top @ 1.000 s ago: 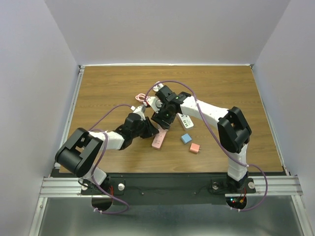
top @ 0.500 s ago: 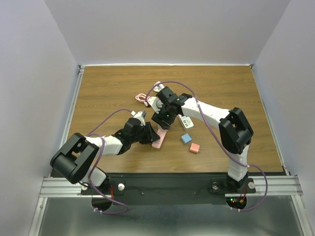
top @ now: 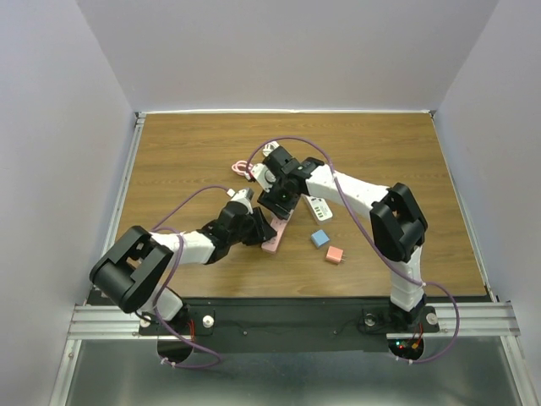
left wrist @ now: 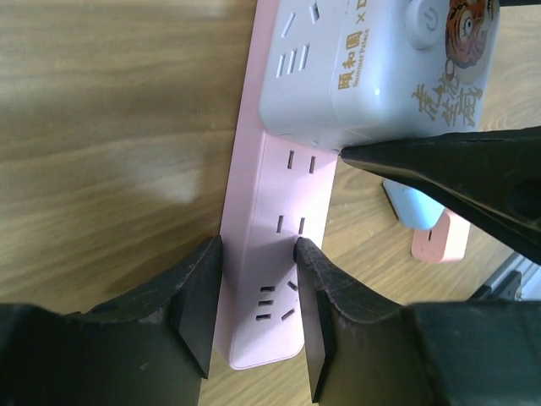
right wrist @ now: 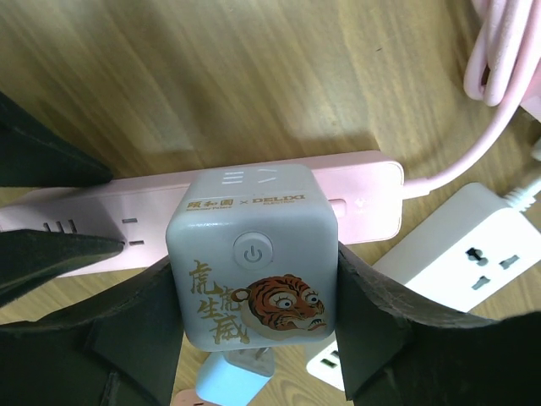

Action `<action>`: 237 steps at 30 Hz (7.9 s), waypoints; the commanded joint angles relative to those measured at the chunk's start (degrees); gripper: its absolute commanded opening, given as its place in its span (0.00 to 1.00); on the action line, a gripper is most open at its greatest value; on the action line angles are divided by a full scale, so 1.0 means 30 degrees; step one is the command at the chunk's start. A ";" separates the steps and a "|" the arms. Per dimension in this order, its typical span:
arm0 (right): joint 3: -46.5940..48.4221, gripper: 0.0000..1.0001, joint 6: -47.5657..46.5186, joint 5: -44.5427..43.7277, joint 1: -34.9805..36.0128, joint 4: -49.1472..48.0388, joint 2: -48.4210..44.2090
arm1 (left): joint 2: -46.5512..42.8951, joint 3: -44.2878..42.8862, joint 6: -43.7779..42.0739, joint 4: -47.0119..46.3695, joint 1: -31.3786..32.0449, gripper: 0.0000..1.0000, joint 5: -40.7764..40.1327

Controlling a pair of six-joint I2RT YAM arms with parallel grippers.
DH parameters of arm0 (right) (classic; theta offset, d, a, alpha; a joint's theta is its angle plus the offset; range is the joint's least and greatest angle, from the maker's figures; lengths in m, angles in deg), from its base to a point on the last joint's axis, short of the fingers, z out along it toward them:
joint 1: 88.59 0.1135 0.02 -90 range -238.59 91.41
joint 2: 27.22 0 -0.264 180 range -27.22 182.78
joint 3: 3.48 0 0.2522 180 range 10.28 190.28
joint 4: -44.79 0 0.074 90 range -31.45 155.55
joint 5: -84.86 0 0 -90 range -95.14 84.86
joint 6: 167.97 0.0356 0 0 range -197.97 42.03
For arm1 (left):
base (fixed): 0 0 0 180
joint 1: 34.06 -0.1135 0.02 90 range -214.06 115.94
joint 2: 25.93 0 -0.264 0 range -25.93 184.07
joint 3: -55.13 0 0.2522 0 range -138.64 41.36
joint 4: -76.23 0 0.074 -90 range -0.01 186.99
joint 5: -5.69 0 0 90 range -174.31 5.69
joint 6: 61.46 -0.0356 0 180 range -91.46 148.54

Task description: Insert the plug

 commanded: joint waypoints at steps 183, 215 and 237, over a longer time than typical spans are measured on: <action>-1.2146 0.99 1.7242 0.5273 -0.4921 -1.0614 -1.7849 | -0.6140 -0.5425 -0.5010 0.3981 0.6268 0.00 -0.9221; -1.5047 0.62 2.0441 0.9146 -0.4453 -1.6065 -1.5477 | -0.6258 -0.5777 -0.5919 0.1813 0.6298 0.00 -0.8871; -1.4053 0.00 1.9126 0.7421 -0.4715 -1.5599 -1.5417 | -0.7340 -0.4255 -0.5421 0.2543 0.6268 0.83 -1.0335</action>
